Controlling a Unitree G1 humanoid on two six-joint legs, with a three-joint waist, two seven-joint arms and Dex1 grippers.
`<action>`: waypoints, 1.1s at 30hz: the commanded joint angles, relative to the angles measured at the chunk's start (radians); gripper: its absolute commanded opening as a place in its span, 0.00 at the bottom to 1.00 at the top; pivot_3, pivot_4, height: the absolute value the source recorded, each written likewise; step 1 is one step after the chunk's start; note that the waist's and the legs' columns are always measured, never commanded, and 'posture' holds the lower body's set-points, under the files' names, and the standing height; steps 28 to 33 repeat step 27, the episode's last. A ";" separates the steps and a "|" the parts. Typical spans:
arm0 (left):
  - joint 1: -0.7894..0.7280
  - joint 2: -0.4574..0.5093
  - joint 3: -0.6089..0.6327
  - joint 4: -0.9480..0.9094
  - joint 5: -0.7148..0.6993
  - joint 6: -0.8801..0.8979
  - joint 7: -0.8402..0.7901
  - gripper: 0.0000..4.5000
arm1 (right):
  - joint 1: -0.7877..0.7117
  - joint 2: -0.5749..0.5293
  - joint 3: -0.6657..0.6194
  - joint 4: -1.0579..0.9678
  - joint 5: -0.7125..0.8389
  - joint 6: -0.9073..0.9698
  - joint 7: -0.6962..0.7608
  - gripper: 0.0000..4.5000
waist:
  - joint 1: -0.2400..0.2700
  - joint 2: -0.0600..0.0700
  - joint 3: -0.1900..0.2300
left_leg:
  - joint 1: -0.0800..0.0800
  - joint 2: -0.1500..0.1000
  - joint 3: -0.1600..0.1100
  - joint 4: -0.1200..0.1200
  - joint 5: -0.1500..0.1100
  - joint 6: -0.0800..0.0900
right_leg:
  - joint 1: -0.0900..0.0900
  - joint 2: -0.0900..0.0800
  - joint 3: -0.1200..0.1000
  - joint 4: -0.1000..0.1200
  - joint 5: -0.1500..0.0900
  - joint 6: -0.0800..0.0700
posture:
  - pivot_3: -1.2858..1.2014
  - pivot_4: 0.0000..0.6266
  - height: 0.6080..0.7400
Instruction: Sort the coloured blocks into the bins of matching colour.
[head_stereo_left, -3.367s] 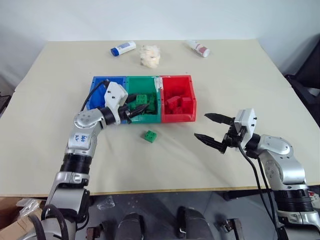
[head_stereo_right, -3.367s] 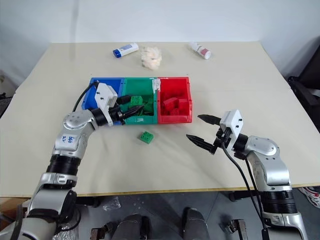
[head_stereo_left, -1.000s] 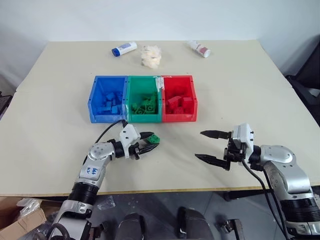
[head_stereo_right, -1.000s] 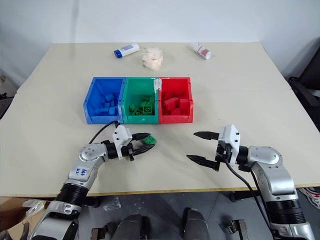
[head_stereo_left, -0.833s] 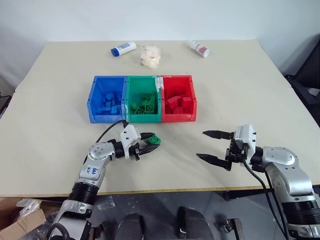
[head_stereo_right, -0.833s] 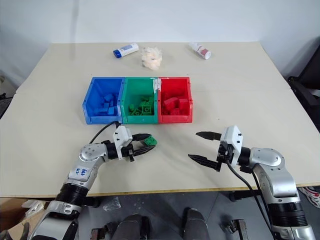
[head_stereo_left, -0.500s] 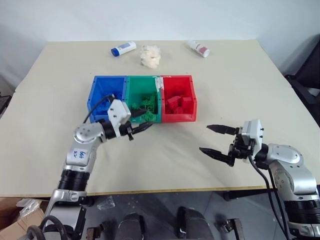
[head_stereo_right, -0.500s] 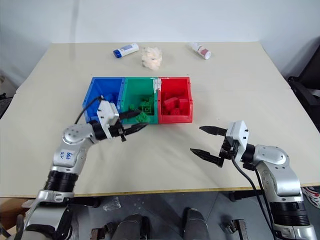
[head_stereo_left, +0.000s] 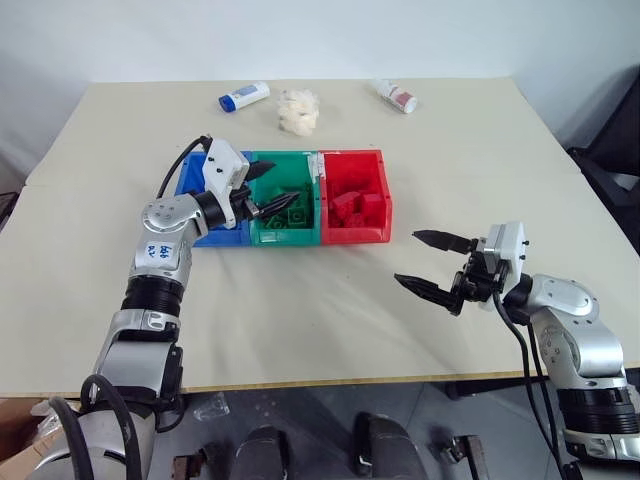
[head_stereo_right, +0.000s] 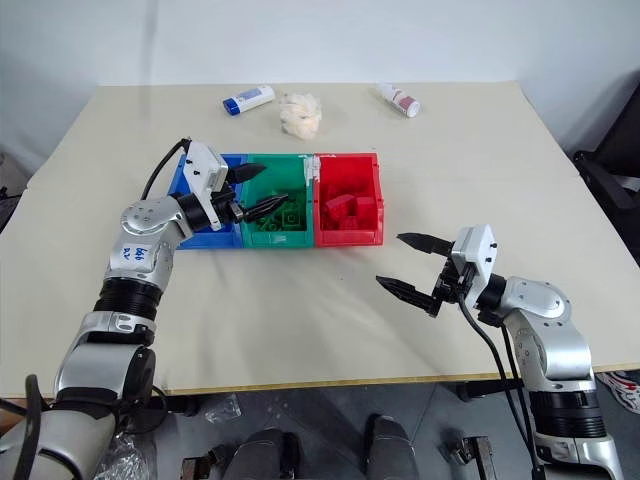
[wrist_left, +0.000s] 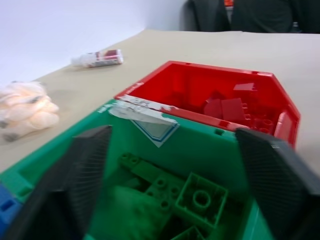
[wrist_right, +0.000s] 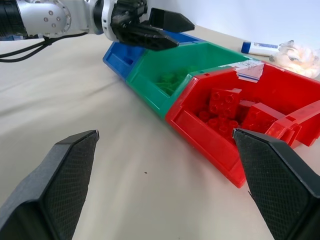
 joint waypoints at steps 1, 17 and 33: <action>-0.026 0.006 0.024 -0.015 -0.026 -0.041 -0.053 1.00 | -0.029 -0.001 -0.049 0.002 0.025 -0.019 -0.016 1.00 | -0.001 0.000 0.000 | 0.000 0.000 0.000 0.000 0.000 0.000 | 0.000 0.000 0.000 0.000 0.000 0.000 | 0.52 0.24 1.00; 0.585 0.251 0.264 -0.570 -0.244 0.192 -0.169 1.00 | -0.130 -0.047 0.036 0.162 -0.052 -0.047 0.112 1.00 | -0.026 0.000 0.000 | 0.001 0.001 0.001 0.000 0.000 0.000 | -0.001 0.000 0.003 0.002 0.000 0.000 | 0.52 0.24 1.00; 0.786 0.288 0.383 -0.595 -0.246 0.151 -0.124 1.00 | -0.248 -0.037 0.097 0.379 -0.151 -0.157 0.201 1.00 | -0.026 0.000 0.000 | 0.001 0.001 0.002 0.000 -0.001 0.001 | -0.001 0.000 0.003 0.002 0.000 0.000 | 0.52 0.24 1.00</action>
